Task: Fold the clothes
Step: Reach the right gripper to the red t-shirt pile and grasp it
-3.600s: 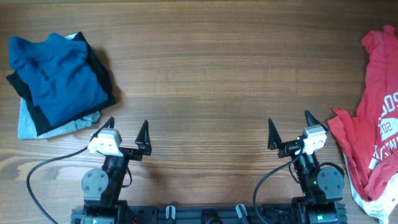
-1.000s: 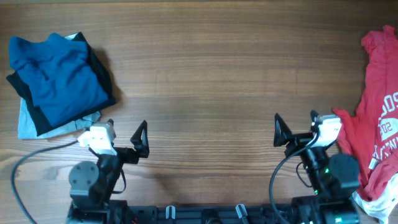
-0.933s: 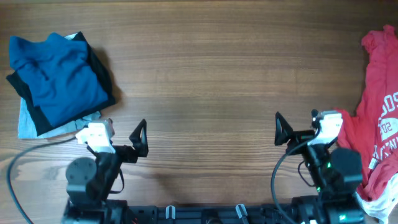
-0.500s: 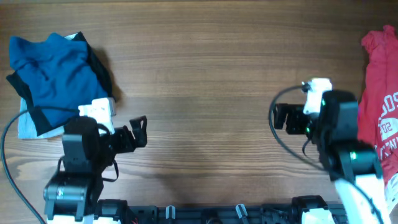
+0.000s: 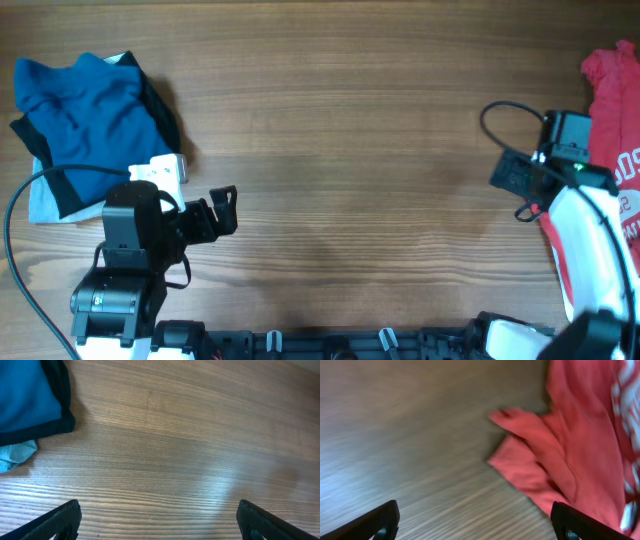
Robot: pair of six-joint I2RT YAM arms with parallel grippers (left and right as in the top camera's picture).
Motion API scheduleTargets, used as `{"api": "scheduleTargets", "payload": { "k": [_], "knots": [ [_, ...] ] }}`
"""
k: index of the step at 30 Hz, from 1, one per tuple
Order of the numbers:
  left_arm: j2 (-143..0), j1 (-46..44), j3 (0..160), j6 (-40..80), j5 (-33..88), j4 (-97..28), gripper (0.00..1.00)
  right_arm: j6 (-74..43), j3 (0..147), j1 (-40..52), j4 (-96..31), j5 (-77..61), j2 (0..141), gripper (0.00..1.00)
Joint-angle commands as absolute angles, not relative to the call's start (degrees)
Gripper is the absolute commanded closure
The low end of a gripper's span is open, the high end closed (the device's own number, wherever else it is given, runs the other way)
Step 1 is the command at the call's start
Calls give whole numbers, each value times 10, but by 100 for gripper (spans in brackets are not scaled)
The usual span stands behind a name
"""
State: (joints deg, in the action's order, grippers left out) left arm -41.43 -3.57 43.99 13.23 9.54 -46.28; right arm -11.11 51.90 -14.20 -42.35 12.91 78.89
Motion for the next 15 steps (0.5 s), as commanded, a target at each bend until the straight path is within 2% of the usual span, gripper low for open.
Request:
{"api": "scheduleTargets", "payload": {
  "k": [1, 8, 15],
  "knots": [
    [-414, -31, 450, 140, 107, -462, 0, -152, 528, -188, -418, 152, 848, 5],
    [-414, -31, 450, 140, 107, -462, 0, -153, 528, -235, -385, 152, 922, 15],
    [-414, -31, 450, 140, 107, -462, 0, -167, 528, -257, -371, 150, 974, 15]
  ]
}}
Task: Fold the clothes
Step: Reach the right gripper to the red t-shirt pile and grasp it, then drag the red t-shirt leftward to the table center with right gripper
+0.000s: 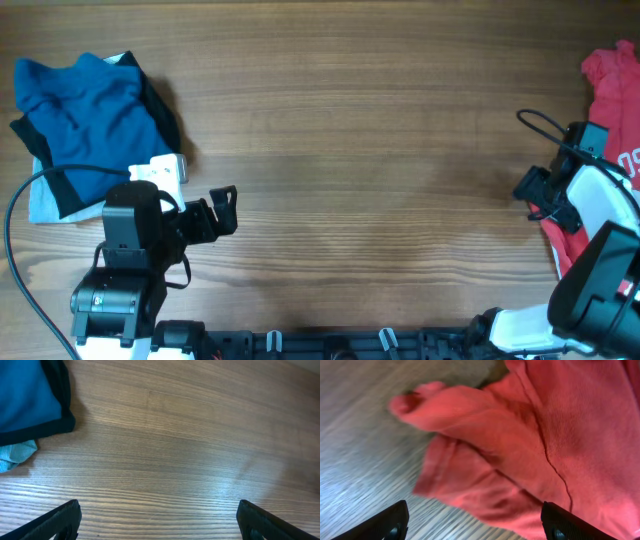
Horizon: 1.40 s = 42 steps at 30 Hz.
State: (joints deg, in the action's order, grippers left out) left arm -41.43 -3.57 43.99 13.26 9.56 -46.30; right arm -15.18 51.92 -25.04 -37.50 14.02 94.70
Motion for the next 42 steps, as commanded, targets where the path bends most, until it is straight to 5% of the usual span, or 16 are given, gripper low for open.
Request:
{"api": "scheduleTargets", "payload": {
  "k": [1, 3, 6, 10, 32, 42],
  "knots": [
    [-414, -31, 450, 140, 107, -462, 0, -167, 528, -257, -371, 150, 980, 16],
    [-414, -31, 450, 140, 107, -462, 0, -167, 528, -257, -368, 150, 989, 27],
    [-414, -31, 450, 140, 107, -462, 0, -168, 528, -257, -366, 150, 990, 67],
    [-414, -31, 450, 140, 107, -462, 0, -171, 528, -257, -367, 150, 989, 90],
    [-414, -31, 450, 140, 107, -461, 0, -171, 561, -257, -405, 86, 770, 96],
    [-414, -31, 450, 140, 107, -461, 0, 18, 640, -192, -406, -312, 609, 96]
  ]
}}
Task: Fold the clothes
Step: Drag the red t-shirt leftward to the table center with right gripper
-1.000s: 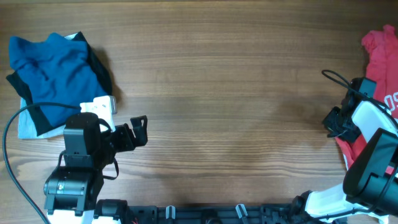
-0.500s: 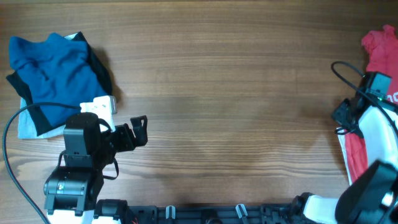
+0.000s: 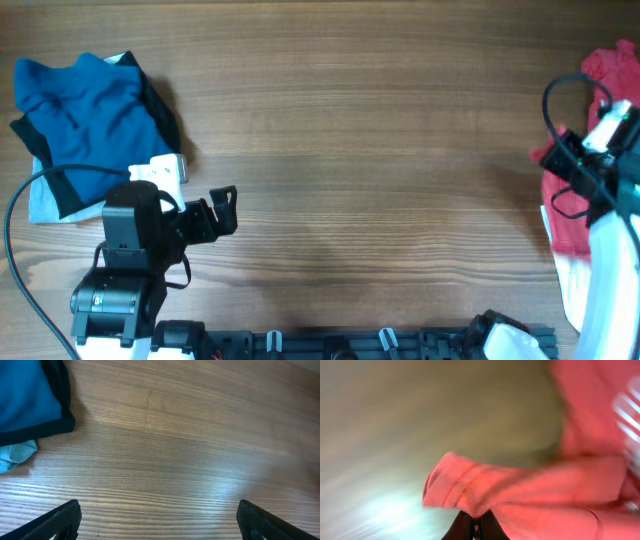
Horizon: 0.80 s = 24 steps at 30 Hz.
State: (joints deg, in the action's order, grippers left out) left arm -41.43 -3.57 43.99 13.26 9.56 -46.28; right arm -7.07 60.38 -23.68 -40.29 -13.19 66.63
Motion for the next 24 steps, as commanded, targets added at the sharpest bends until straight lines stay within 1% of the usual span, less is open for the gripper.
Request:
{"api": "scheduleTargets", "payload": {
  "k": [1, 2, 6, 10, 13, 19, 24],
  "knots": [
    [-414, -31, 450, 140, 107, -461, 0, 29, 641, -162, -411, -316, 590, 96],
    [-414, -31, 450, 140, 107, -461, 0, 30, 641, -121, -422, -312, 573, 96],
    [-414, -31, 450, 140, 107, -461, 0, 30, 641, -17, -449, -309, 569, 96],
    [-414, -31, 450, 140, 107, -461, 0, 29, 641, 87, -466, -284, 603, 96],
    [-414, -31, 450, 140, 107, -461, 0, 24, 641, 141, -454, -282, 633, 96],
    [-414, -31, 450, 140, 107, -461, 0, -38, 641, 251, -333, -261, 732, 96],
    [-414, -31, 450, 140, 107, -461, 0, -110, 641, 321, -172, -248, 827, 96]
  ]
}}
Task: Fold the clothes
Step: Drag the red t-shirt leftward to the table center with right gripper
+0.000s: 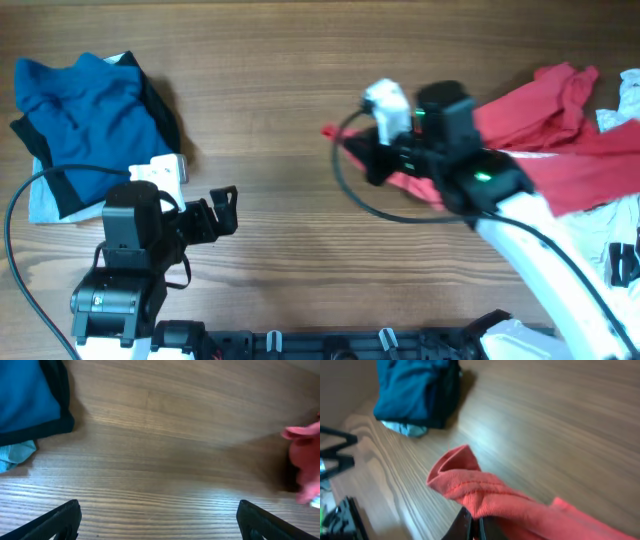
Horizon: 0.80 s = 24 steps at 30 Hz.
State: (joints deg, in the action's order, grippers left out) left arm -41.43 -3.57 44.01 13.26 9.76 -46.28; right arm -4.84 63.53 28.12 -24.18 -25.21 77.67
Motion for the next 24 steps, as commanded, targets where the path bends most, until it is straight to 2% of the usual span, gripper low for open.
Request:
{"api": "scheduleTargets", "payload": {
  "k": [1, 5, 6, 9, 11, 17, 24],
  "knots": [
    [-414, -31, 450, 140, 107, -461, 0, -112, 641, 333, -141, -248, 846, 96],
    [-414, -31, 450, 140, 107, -461, 0, -136, 641, 356, -65, -187, 895, 96],
    [-414, -31, 450, 140, 107, -461, 0, -141, 641, 356, -58, -171, 898, 92],
    [-414, -31, 450, 140, 107, -461, 0, -141, 642, 344, -51, -111, 896, 46],
    [-414, -31, 450, 140, 107, -461, 0, -141, 647, 324, -65, -92, 887, 0],
    [-423, -31, 450, 142, 110, -450, 0, -202, 650, 229, -184, -50, 803, 0],
    [-488, -49, 450, 145, 164, -396, 0, -195, 650, 121, -353, -27, 695, 0]
  ]
}}
